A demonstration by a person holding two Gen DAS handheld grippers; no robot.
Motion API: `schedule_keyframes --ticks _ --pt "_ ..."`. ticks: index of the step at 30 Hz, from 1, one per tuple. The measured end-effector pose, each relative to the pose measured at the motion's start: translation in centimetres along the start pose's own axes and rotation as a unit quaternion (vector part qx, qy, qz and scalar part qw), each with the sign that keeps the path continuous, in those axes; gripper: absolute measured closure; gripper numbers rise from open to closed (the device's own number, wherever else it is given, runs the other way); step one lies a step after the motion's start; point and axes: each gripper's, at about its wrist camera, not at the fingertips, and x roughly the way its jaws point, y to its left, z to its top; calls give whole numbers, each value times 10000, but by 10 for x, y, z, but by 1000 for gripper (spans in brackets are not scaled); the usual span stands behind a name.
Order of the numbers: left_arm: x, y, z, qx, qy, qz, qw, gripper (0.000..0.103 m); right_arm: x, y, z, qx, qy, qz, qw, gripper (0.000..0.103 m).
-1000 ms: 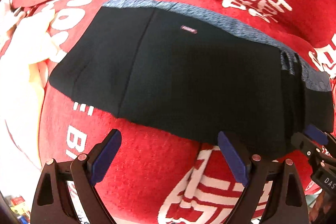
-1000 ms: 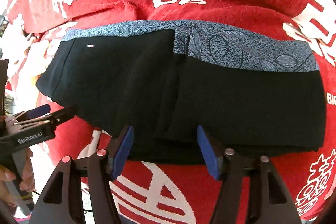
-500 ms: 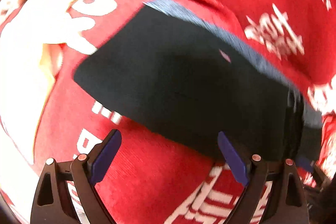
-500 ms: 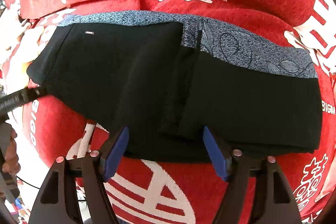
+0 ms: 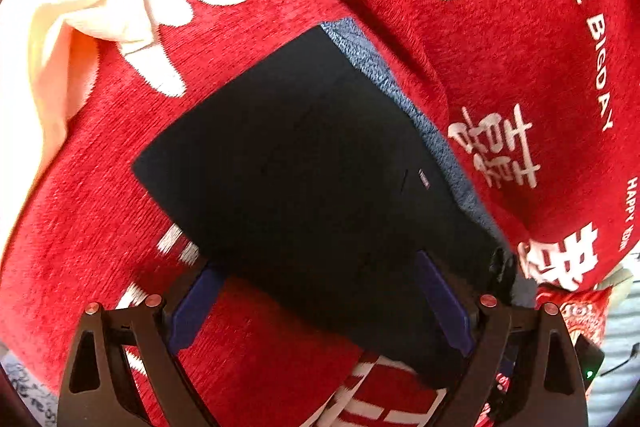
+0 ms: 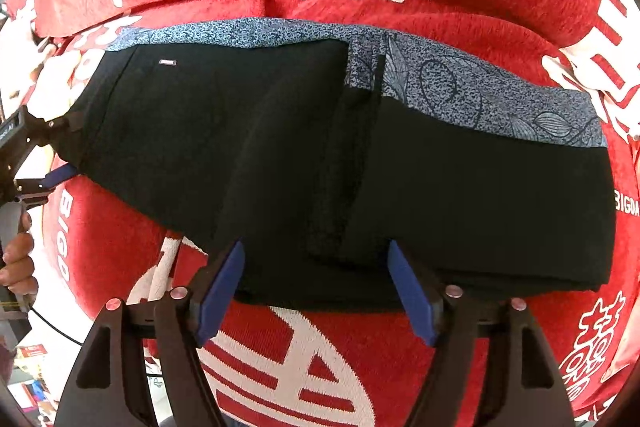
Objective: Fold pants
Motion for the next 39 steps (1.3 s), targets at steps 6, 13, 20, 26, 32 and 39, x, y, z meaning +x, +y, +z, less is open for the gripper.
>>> schedule_keyframes --ticks 6,13,20,26,32,39 --pt "-3 8 2 -342 -226 -466 9981 2 0 0 -2 -1 -28 8 10000 26" --pt "-11 -19 6 -92 -449 -490 9977 2 -1 1 -4 -28 -51 12 10000 26" --pt "9 -28 16 160 -273 -38 9995 2 -1 2 -5 -82 -53 8 10000 26" --pt "11 -47 18 582 -450 924 9930 32 -8 -2 -4 -36 -22 135 9999 25" --pt "3 -75 2 1809 -844 1763 9639 55 -46 -1 13 69 -465 393 9981 25" --pt "4 -114 -38 3485 -1273 2413 8967 56 -52 14 66 158 -251 1417 9895 25"
